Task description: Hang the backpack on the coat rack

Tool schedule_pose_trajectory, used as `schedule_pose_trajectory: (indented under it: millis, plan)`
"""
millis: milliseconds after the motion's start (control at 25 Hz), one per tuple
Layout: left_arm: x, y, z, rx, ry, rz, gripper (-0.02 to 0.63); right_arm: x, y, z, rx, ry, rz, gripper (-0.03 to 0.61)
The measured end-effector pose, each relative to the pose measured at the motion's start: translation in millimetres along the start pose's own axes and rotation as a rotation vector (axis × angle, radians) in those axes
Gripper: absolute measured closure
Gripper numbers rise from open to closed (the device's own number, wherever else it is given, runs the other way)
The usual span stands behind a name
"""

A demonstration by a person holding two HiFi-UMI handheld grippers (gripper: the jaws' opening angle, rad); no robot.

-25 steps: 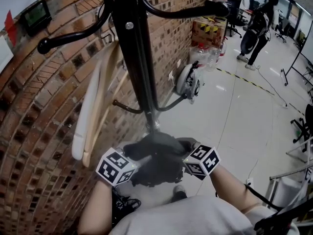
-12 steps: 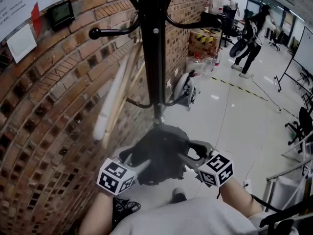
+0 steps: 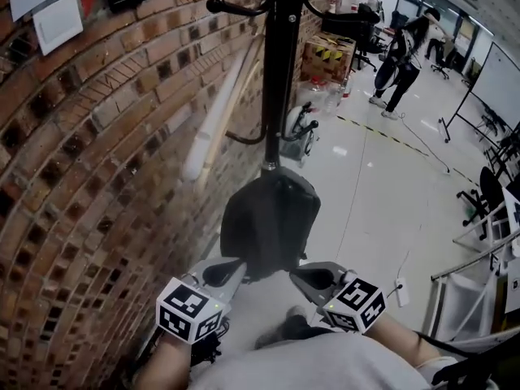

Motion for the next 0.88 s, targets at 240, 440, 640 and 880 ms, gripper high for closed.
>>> schedule_pose_trajectory:
  millis: [240, 440, 640, 880]
  plan:
    - [32, 11, -22, 0.033, 0.022, 0.033, 0.614, 25, -6, 24, -0.044, 0.048, 0.113, 0.58]
    - [49, 20, -54, 0.051, -0.01, 0.067, 0.614, 23, 5, 41, -0.114, -0.034, 0.073, 0.58]
    - [63, 33, -103, 0.047, -0.038, 0.085, 0.614, 33, 41, 64, -0.14, -0.037, 0.02, 0.58]
    - [79, 53, -186, 0.014, -0.071, 0.089, 0.614, 80, 113, 114, -0.167, -0.034, -0.018, 0.58]
Point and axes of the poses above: the fingertips, and each gripper's own axes: y backward along the fingers, z to its left, x out of its underside, the point moved 1 cm from there along y, backward along the fingers, and after that the axes turned 8 degrees about -x, right-handed, at the moved point
